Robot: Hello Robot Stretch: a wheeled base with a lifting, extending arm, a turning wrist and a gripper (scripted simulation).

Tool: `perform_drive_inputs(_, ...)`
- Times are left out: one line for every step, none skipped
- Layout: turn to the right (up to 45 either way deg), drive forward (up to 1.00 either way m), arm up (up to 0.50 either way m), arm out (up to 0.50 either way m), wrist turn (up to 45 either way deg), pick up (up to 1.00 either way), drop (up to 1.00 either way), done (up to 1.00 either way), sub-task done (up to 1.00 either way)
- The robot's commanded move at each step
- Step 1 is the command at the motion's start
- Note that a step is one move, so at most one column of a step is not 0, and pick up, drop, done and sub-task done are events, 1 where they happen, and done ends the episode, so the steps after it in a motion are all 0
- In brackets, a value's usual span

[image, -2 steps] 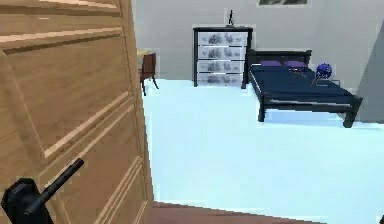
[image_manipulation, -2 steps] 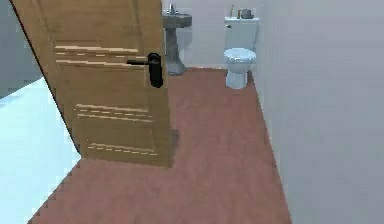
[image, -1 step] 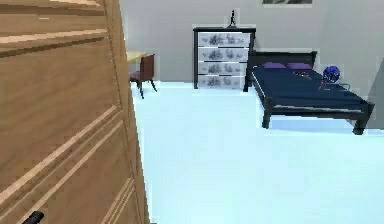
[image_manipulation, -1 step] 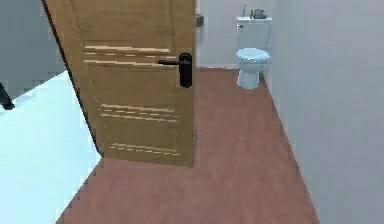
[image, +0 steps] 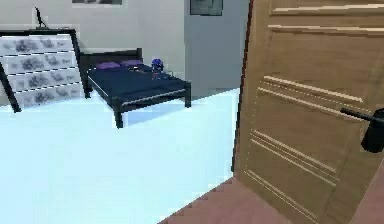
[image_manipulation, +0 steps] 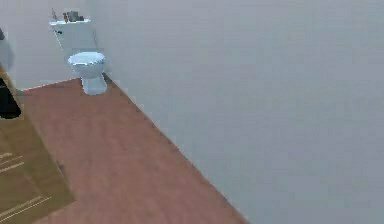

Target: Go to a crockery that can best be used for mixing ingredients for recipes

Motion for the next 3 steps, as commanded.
perform_drive_inputs(45.0, 0.00, 0.00, 0.00, 0.0, 0.00, 0.00, 0.00, 0.00)
perform_drive_inputs(6.0, 0.00, 0.00, 0.00, 0.0, 0.00, 0.00, 0.00, 0.00)
perform_drive_inputs(0.0, 0.10, 0.00, 0.00, 0.0, 0.00, 0.00, 0.00, 0.00)
